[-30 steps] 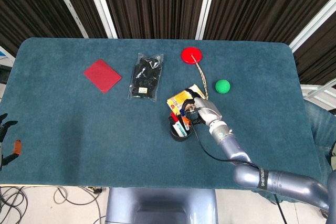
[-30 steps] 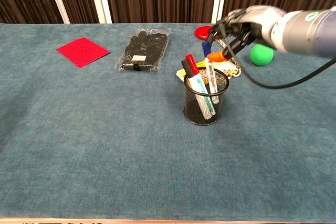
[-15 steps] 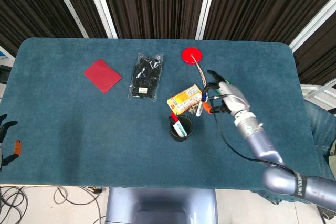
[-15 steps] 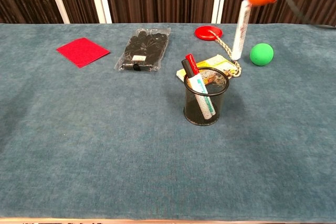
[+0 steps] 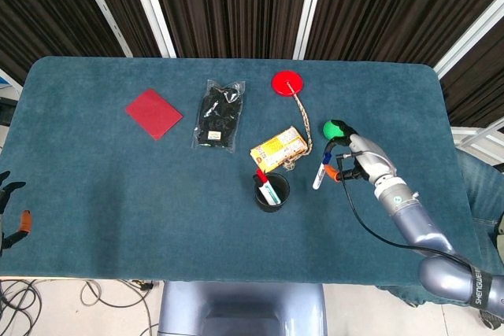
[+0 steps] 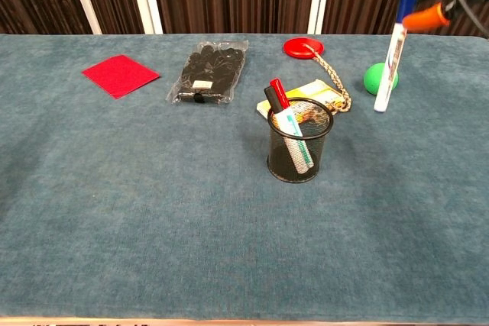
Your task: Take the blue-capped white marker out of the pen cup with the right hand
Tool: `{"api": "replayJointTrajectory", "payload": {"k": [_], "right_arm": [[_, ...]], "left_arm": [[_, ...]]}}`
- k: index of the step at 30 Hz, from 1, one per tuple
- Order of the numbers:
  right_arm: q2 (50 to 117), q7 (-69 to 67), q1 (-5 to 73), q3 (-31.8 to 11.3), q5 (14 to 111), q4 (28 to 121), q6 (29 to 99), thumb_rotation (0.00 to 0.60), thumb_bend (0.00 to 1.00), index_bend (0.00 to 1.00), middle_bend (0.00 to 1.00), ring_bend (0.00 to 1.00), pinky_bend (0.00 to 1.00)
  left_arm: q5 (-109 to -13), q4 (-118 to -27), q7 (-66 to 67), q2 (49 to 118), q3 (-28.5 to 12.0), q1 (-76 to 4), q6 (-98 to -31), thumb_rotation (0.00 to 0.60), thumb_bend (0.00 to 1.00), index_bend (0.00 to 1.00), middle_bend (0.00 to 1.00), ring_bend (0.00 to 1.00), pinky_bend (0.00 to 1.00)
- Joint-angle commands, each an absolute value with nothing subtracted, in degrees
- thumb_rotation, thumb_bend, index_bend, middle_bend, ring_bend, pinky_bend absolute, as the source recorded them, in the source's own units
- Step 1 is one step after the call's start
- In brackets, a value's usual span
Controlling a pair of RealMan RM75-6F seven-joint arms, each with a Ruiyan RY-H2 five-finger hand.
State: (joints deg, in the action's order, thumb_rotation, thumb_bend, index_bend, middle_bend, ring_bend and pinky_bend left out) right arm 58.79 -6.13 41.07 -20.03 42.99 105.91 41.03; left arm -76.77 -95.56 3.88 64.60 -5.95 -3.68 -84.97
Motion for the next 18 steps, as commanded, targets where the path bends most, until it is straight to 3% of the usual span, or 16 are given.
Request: {"api": "replayJointTrajectory", "payload": {"k": [1,12,18], "right_arm": [[61.2,-7.3,40.9,-18.6,44.2,103.9,40.3,0.600,0.49,0.58,0.00,0.06,0.21],[68.0,-7.6,42.6,-15.2,43.6,97.8,38.3,0.600,0.49,0.58,0.00,0.05,0.20],[70.5,-6.5,44.6,-14.2,41.5,95.3,37.2,0.600,0.41,0.56,0.00,0.04,0.21]], "left_arm": [[-76.7,-95.6,3.9,64.6,-6.0,-3.7,-84.9,0.600,0.45,0.23,0.07,0.06,0.05],[-76.0,-95.7,3.5,64.5,-6.2,-3.9,-84.3,0.600,0.45,0.23,0.07,0.06,0.05],[-75.9,-95.8,3.5,64.5,-6.2,-3.8,-84.4,0.600,0.45,0.23,0.07,0.06,0.05]]}}
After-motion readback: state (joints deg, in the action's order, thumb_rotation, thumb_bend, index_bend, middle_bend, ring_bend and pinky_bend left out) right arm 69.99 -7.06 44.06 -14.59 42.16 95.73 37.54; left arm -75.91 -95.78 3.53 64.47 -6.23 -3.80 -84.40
